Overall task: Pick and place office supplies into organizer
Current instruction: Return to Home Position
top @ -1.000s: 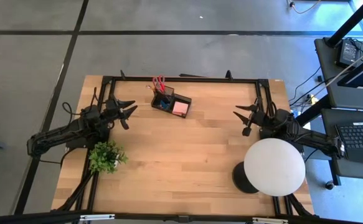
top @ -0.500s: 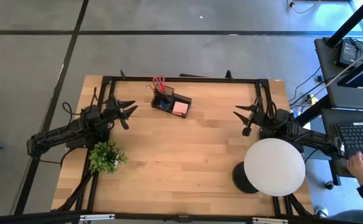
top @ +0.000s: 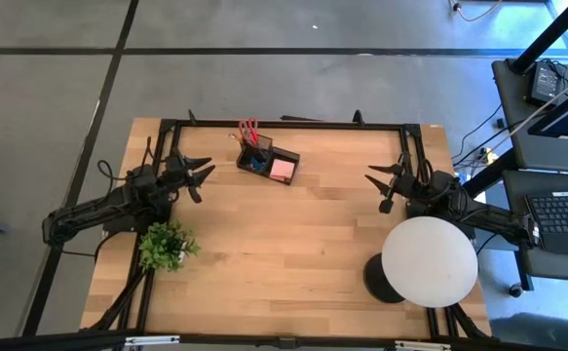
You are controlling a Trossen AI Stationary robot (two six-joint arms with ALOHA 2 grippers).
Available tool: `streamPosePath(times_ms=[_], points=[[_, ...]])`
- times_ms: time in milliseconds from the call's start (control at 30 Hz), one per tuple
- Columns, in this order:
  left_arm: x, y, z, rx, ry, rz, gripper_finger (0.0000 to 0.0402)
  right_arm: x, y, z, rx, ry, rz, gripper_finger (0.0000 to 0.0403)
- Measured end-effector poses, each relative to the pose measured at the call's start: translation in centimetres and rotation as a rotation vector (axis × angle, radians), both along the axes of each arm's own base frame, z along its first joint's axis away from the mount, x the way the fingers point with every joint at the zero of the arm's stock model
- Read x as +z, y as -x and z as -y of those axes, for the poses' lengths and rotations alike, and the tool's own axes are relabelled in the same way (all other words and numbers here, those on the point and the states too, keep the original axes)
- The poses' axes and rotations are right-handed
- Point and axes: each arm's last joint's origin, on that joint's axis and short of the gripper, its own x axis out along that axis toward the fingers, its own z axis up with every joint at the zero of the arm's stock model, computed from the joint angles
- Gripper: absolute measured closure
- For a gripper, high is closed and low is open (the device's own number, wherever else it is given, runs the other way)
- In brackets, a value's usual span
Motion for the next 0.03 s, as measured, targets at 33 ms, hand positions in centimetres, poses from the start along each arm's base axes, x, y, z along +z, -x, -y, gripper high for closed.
streamPosePath(times_ms=[33], points=[[0.00,0.00,0.00,0.000,0.000,0.000,0.0274,0.00,0.00,0.00,0.000,0.000,0.000,0.0271]])
